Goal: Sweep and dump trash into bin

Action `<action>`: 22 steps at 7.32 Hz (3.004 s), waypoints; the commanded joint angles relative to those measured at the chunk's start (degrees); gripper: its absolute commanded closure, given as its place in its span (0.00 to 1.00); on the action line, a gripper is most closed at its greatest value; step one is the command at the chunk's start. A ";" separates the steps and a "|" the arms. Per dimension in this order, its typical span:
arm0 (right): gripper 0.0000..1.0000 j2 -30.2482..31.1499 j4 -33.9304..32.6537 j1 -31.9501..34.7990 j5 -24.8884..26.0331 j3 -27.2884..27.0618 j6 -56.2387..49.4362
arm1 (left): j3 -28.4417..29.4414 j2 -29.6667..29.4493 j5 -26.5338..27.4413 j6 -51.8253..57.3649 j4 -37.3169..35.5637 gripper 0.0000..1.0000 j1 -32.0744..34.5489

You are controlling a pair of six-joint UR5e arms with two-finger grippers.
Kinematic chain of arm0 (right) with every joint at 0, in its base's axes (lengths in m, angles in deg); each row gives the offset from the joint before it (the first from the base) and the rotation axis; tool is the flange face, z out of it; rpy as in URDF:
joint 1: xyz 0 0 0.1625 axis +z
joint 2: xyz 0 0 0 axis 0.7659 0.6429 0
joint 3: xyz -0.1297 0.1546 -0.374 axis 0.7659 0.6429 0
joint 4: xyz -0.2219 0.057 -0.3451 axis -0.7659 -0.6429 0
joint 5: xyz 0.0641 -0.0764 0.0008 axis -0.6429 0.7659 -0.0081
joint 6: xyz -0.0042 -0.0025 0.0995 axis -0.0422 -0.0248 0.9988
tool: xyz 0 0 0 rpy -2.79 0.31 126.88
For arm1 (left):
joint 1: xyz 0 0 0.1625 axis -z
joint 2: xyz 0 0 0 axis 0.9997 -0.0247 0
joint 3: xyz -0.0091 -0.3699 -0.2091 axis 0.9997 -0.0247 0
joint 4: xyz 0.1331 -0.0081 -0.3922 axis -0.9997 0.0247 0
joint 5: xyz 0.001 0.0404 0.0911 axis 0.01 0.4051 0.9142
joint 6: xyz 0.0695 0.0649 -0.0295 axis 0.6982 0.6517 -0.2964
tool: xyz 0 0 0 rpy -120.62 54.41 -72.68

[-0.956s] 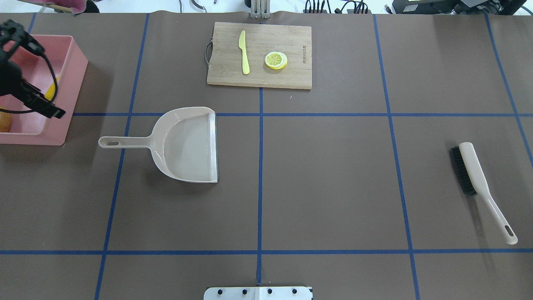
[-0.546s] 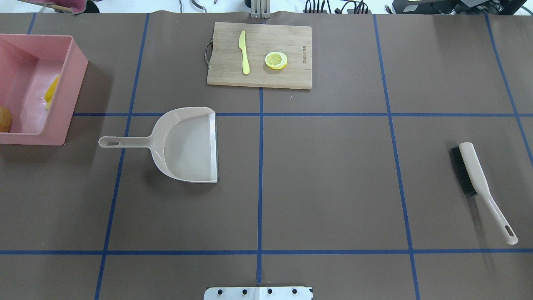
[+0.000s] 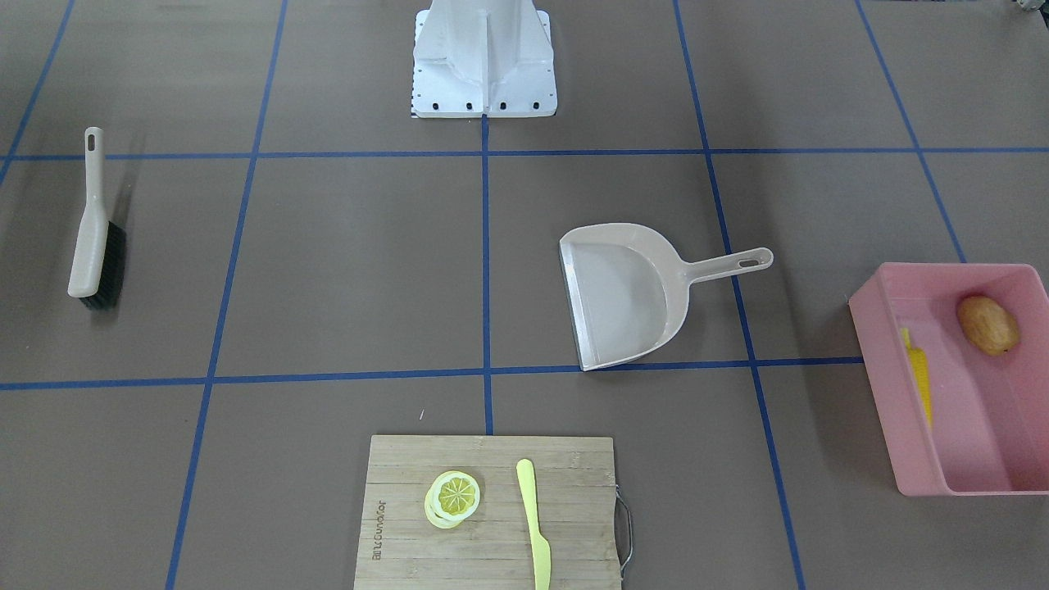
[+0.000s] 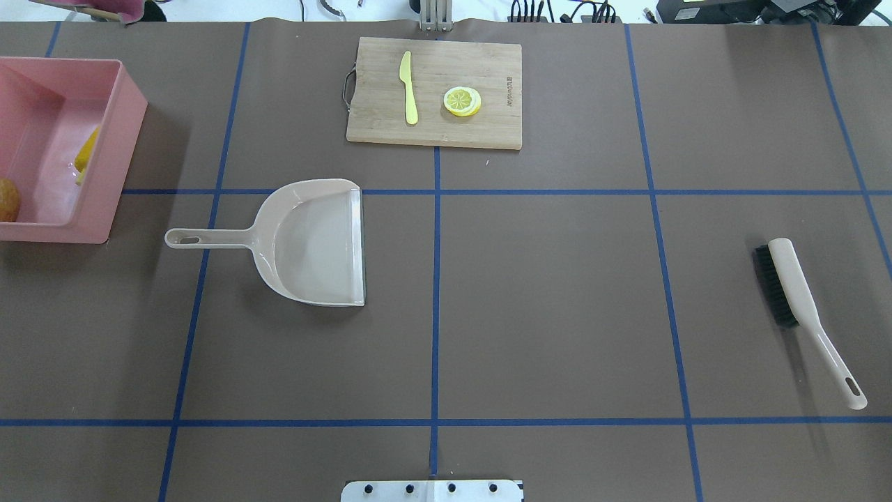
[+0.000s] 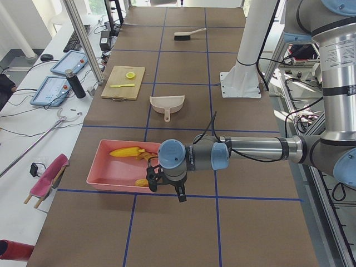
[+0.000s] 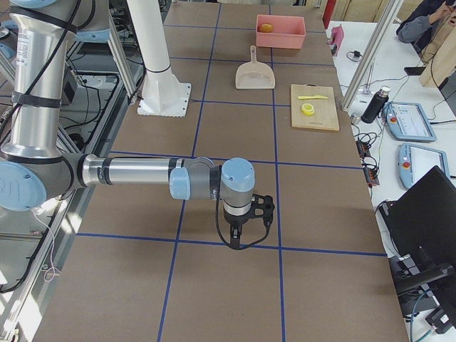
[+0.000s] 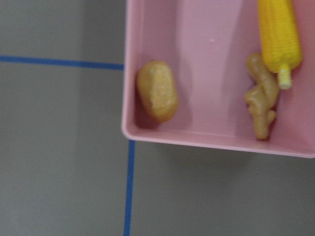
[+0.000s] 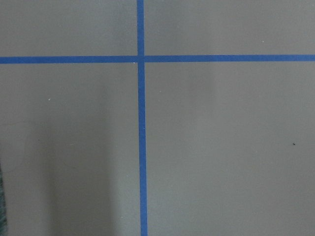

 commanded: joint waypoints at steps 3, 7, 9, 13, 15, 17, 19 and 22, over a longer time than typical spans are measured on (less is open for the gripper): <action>0.00 0.07 0.00 0.00 0.00 0.09 0.00 | 4.66 -5.64 0.11 -0.57 -0.68 0.01 0.34; 0.00 0.15 0.00 0.00 0.17 0.09 0.09 | 3.62 -9.18 1.50 -3.91 -0.59 0.01 0.16; 0.00 0.15 0.00 0.00 0.18 0.09 0.09 | 2.30 -8.83 5.02 -3.04 -0.33 0.01 0.08; 0.00 0.15 0.00 0.00 0.26 0.09 0.18 | 2.83 -8.30 7.56 1.59 -0.06 0.01 0.08; 0.00 0.15 0.00 0.00 0.35 0.09 0.26 | 2.83 -8.22 7.67 3.91 -0.24 0.01 0.08; 0.00 0.15 0.00 0.00 0.35 0.09 0.18 | 2.74 -8.22 7.49 3.65 0.02 0.01 -0.01; 0.00 0.15 0.00 0.00 0.35 0.09 0.27 | 2.83 -8.22 7.49 3.65 0.20 0.01 -0.10; 0.00 0.15 0.00 0.00 0.44 0.09 0.27 | 2.83 -8.30 7.32 3.65 0.20 0.01 -0.10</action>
